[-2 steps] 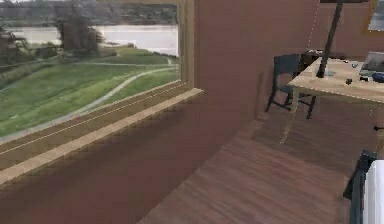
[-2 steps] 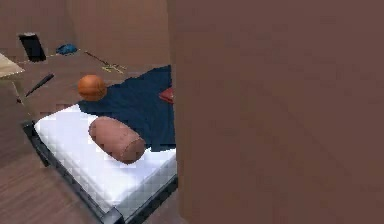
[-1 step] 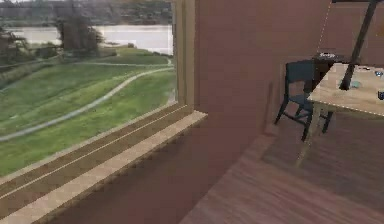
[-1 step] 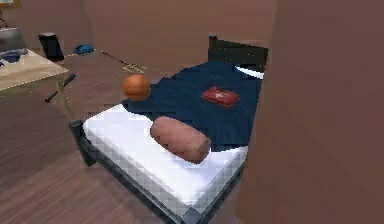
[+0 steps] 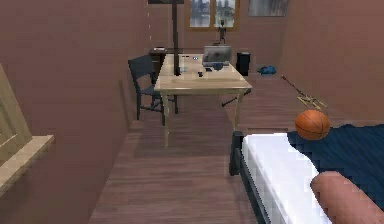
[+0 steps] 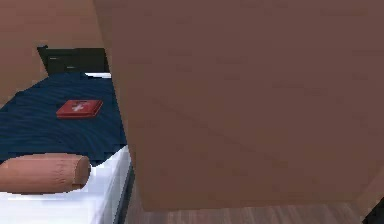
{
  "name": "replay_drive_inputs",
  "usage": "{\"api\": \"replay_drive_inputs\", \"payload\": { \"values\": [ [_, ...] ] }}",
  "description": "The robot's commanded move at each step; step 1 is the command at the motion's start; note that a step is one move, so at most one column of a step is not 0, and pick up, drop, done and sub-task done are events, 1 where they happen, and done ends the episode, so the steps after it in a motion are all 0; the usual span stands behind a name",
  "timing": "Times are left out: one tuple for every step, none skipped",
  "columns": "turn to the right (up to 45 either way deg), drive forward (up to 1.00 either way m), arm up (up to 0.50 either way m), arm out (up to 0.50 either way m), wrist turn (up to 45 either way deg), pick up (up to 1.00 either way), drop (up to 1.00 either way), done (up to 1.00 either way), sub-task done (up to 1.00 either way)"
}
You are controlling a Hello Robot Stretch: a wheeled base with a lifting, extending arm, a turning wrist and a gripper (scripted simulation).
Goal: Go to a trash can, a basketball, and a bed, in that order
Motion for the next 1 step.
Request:
{"api": "replay_drive_inputs", "payload": {
  "values": [
    [3.0, 0.0, 0.0, 0.0, 0.0, 0.0, 0.0, 0.0, 0.0]
  ]
}}
